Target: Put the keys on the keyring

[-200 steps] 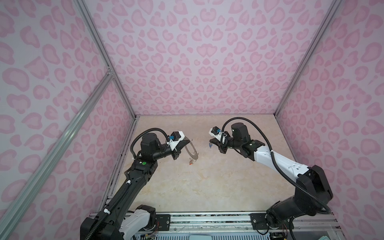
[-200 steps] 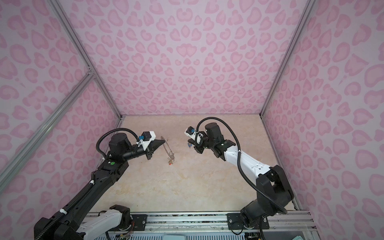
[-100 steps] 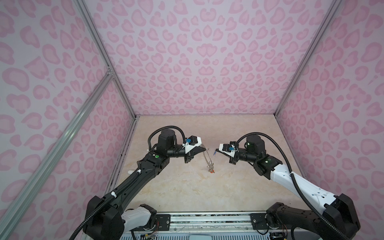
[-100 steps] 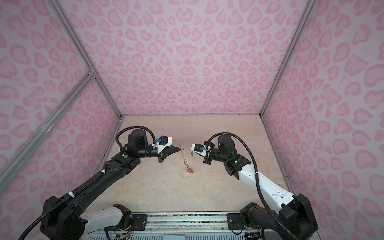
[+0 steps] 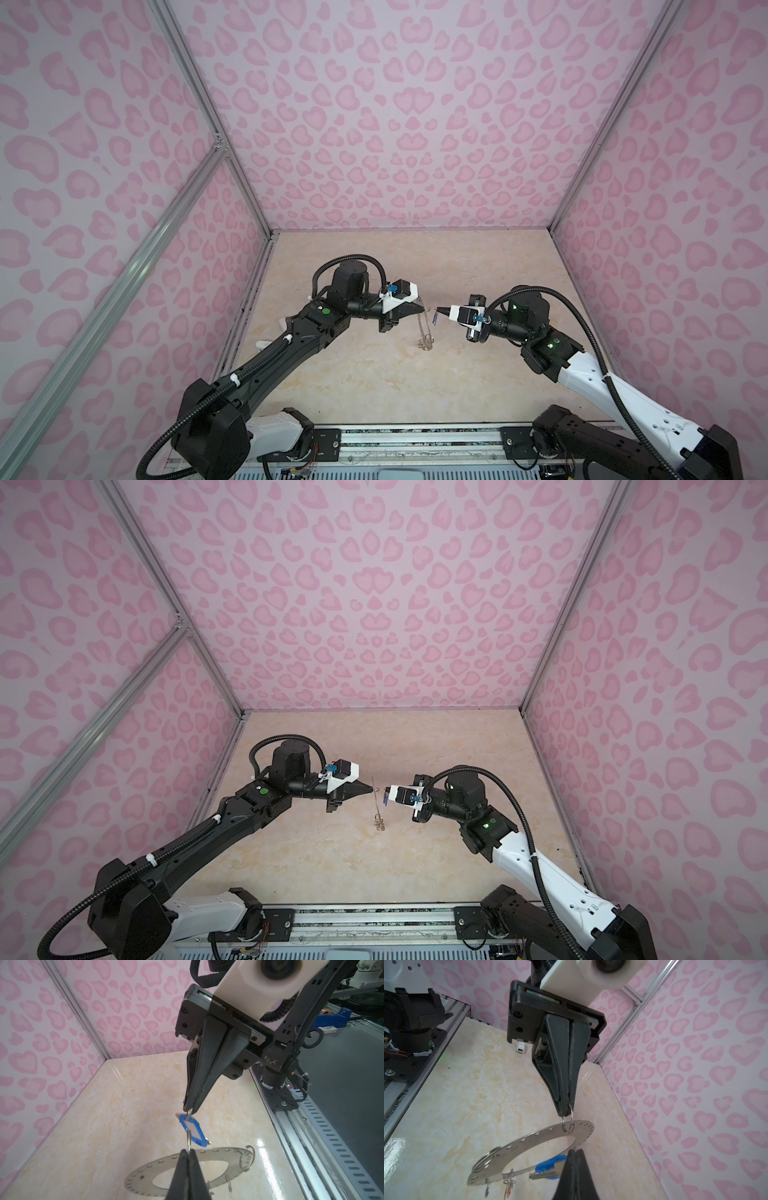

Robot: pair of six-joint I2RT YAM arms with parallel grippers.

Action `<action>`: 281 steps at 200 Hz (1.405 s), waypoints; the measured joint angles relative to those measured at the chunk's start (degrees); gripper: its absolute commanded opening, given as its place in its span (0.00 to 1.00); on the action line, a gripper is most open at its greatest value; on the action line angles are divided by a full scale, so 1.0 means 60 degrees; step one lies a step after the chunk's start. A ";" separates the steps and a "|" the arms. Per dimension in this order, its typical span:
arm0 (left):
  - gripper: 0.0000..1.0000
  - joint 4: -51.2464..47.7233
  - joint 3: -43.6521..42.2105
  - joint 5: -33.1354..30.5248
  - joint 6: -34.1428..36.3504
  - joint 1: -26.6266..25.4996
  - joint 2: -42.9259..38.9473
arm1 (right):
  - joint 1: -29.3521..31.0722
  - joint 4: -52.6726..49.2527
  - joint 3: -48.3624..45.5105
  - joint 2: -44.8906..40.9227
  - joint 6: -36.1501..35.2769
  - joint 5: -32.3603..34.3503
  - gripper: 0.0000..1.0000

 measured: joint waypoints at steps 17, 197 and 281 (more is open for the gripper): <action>0.03 -0.0091 0.0055 -0.0004 0.0004 -0.0102 0.0051 | 0.0102 0.0055 -0.0015 -0.0040 0.0004 0.0080 0.00; 0.03 -0.0379 0.0211 -0.0251 0.0080 -0.0273 0.0091 | 0.0372 -0.0033 0.0007 0.0029 -0.0535 0.0288 0.00; 0.03 -0.0419 0.0237 -0.0412 -0.0044 -0.0284 0.0131 | 0.0328 0.0259 -0.0444 -0.0025 -0.0918 0.0659 0.00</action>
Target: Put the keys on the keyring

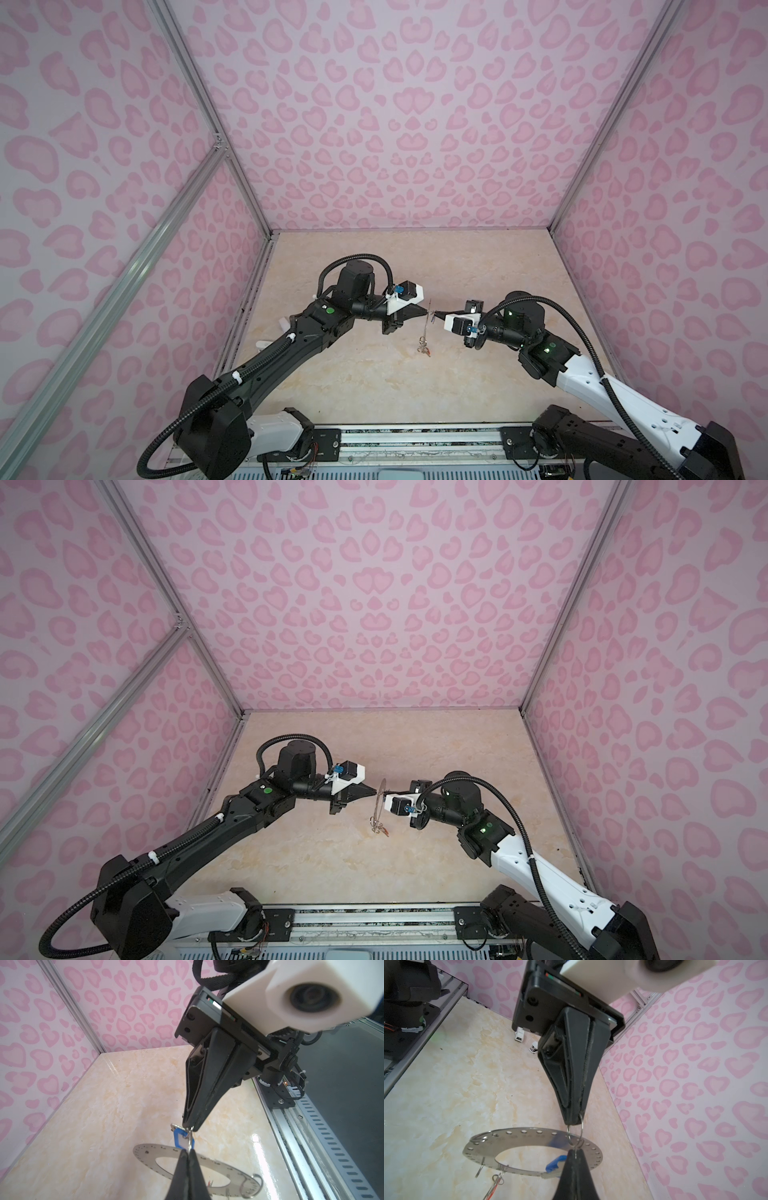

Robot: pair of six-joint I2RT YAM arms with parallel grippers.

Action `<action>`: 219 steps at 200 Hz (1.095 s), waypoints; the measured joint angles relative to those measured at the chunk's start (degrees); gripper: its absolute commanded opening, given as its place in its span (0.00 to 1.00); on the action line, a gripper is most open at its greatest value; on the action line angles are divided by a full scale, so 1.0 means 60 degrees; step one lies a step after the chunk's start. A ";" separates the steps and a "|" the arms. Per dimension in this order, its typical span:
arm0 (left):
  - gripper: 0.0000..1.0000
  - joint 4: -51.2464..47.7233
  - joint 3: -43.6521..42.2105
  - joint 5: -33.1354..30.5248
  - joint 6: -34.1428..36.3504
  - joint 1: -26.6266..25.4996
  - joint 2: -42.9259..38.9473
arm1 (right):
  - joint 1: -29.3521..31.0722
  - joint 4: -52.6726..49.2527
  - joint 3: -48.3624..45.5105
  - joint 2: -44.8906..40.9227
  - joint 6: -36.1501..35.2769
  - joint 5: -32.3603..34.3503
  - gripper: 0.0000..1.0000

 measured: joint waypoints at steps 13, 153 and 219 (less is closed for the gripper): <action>0.03 0.0004 0.0029 -0.0015 -0.0036 0.0000 0.0022 | -0.0018 0.0135 -0.0055 0.0000 0.0000 0.0025 0.00; 0.03 0.0692 0.0350 -0.0058 -0.0251 0.0011 0.0171 | -0.0546 0.1184 -0.0219 -0.0171 0.2473 -0.0193 0.30; 0.03 0.0688 0.0357 0.0015 -0.0248 -0.0004 0.0168 | -0.0550 0.1625 0.0146 0.0397 0.3483 -0.0787 0.23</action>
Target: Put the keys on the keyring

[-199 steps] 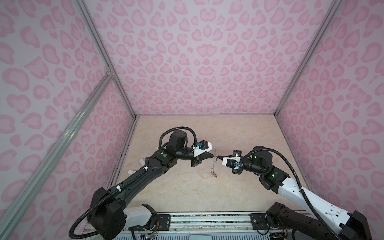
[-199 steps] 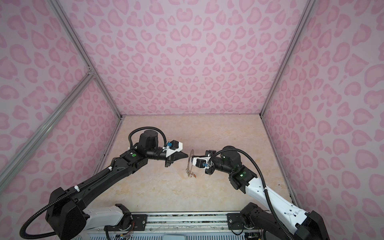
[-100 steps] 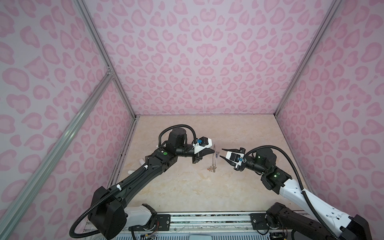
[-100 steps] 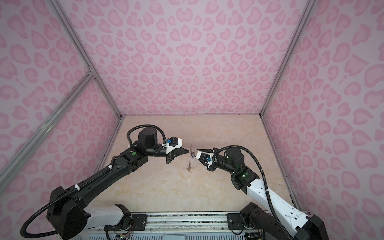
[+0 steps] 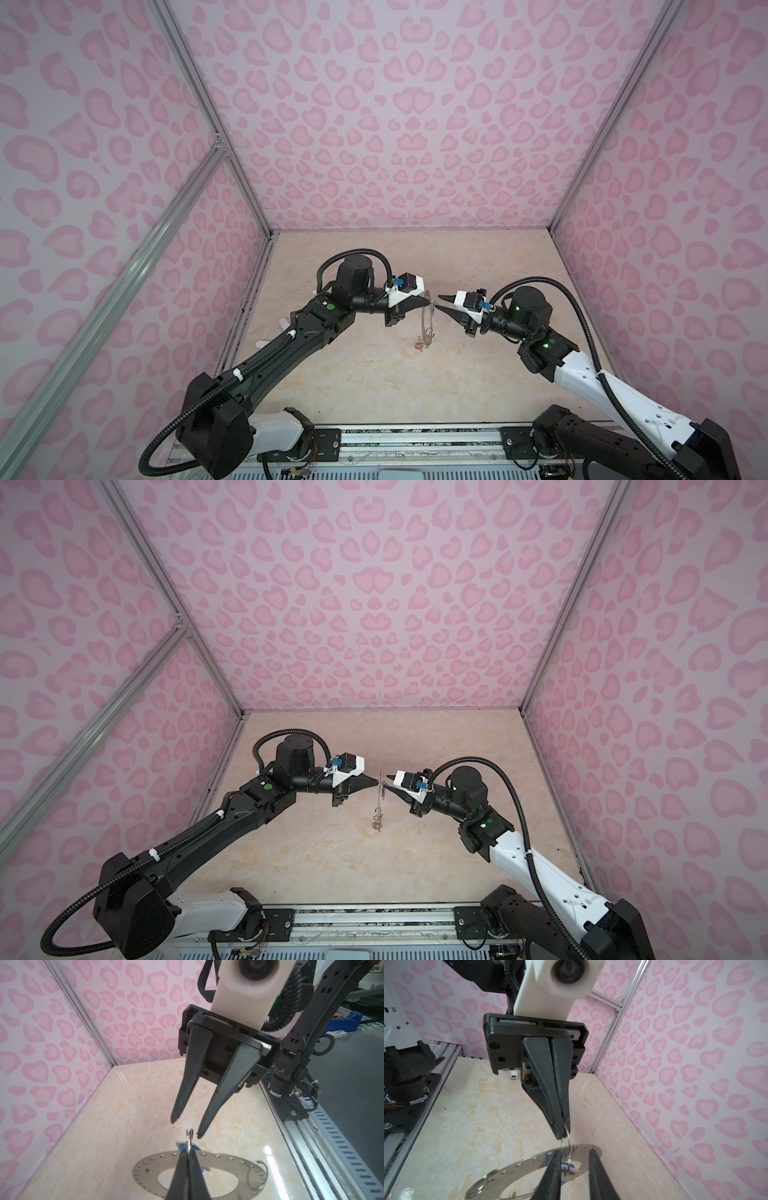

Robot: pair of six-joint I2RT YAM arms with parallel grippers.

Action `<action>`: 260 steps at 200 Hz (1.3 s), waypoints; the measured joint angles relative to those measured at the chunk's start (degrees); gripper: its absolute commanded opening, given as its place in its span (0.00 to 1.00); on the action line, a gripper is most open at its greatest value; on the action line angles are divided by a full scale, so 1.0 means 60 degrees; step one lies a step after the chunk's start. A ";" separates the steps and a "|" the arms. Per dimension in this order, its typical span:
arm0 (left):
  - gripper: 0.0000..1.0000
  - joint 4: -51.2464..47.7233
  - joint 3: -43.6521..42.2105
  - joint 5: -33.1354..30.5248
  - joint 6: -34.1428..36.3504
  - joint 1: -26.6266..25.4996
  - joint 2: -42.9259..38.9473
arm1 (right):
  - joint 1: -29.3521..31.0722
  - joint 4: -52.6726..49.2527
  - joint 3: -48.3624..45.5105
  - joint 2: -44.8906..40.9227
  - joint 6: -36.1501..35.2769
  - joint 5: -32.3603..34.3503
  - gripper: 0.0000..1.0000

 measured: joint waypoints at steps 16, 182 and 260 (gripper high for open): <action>0.03 0.0000 0.0000 0.0004 0.0000 -0.0004 -0.0007 | 0.0000 -0.0011 0.0062 0.0135 0.0080 -0.0084 0.20; 0.32 -0.0561 -0.0011 -0.1133 0.0820 -0.0120 -0.0568 | -0.0007 -0.1698 0.1027 0.0481 -0.0098 -0.0390 0.00; 0.30 -0.1872 0.0299 -0.3279 0.2699 -0.1195 -0.0729 | 0.0189 -0.3985 0.1810 0.0590 -0.0987 -0.0321 0.00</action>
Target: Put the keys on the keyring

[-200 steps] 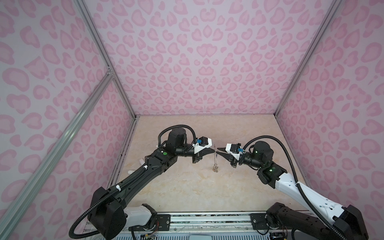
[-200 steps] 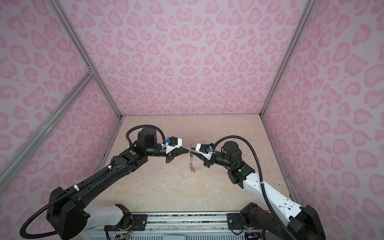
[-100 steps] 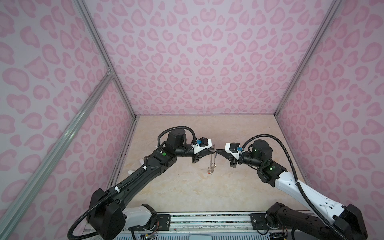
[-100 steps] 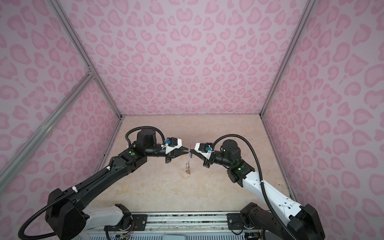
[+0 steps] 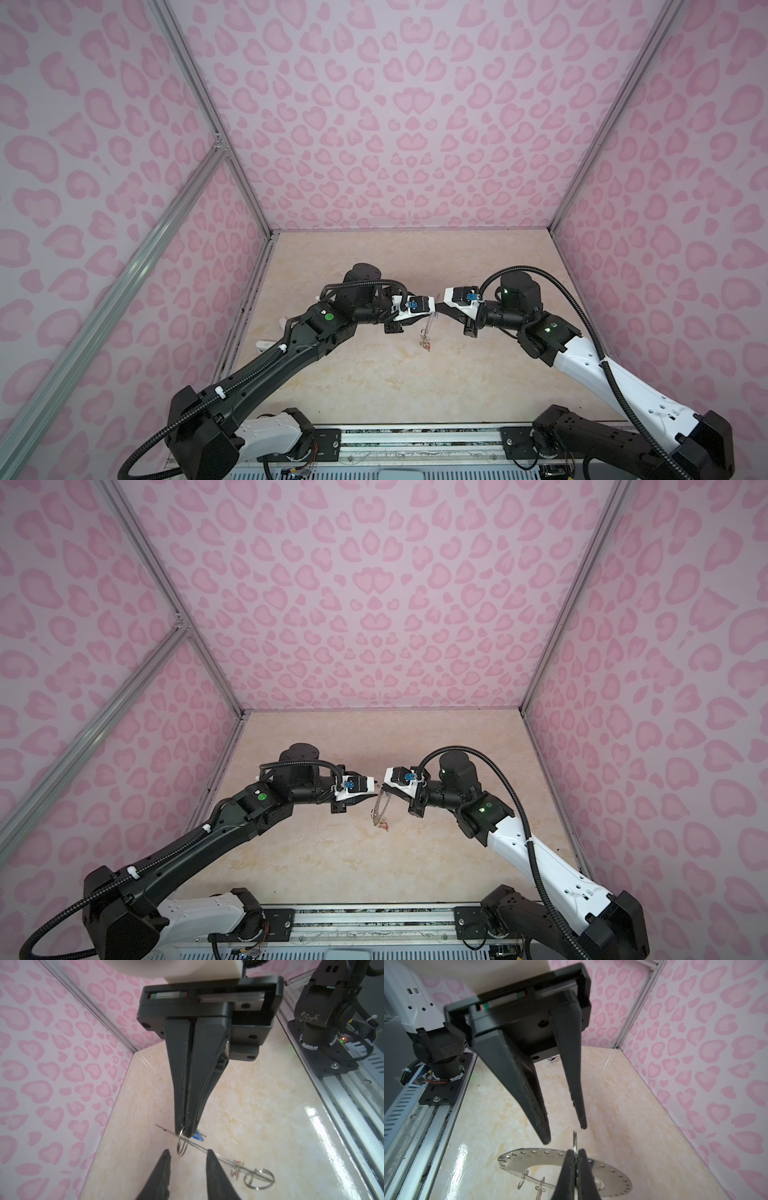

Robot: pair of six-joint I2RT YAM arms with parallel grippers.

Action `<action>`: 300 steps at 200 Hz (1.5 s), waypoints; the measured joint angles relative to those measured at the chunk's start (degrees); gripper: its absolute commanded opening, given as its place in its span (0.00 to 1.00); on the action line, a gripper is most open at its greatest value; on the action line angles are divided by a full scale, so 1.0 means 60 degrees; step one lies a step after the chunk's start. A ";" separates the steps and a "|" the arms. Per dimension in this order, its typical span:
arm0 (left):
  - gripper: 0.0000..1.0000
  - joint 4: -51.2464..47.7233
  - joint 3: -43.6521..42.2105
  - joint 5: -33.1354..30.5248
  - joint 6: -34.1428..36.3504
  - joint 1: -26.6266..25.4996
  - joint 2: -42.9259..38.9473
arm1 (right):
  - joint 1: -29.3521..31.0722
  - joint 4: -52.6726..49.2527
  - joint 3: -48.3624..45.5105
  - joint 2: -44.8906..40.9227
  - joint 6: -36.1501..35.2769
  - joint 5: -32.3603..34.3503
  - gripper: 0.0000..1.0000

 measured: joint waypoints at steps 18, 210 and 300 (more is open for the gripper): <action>0.28 -0.0149 0.0036 -0.0324 0.0215 -0.0076 0.0044 | 0.0109 -0.0273 0.0066 0.0036 -0.0095 0.0102 0.00; 0.03 0.0193 -0.0051 0.0423 -0.0561 0.0066 0.0299 | 0.0291 0.0259 -0.0798 -0.0831 -0.0324 0.1865 0.27; 0.03 0.2506 -0.0889 0.1596 -0.2550 0.0470 0.0284 | 0.0295 0.1515 -0.1475 -0.1370 -0.0029 0.2240 0.18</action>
